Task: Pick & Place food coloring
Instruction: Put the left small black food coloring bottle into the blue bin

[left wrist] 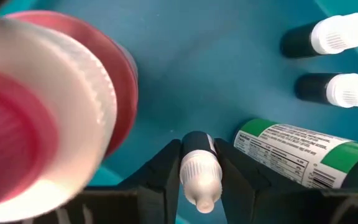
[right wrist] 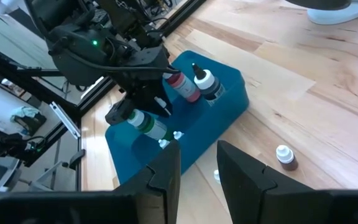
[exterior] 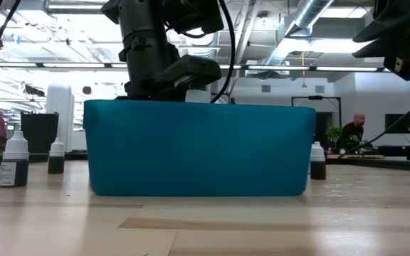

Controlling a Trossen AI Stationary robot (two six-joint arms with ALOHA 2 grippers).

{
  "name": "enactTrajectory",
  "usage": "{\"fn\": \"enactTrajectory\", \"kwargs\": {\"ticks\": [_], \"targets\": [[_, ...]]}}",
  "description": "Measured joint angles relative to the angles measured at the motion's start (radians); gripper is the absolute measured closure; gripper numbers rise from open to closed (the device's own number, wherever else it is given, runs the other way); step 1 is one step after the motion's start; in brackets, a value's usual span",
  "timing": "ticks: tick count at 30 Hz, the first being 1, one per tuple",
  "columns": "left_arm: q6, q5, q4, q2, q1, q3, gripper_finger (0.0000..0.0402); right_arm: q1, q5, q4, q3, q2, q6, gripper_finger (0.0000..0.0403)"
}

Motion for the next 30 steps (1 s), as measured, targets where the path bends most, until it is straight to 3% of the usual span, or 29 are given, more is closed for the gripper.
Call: {"fn": "enactTrajectory", "kwargs": {"ticks": [30], "targets": [[-0.045,0.005,-0.071,-0.013,0.001,-0.002,0.0317,0.0,0.0,0.0,0.0,0.0,0.0,0.0308]]}}
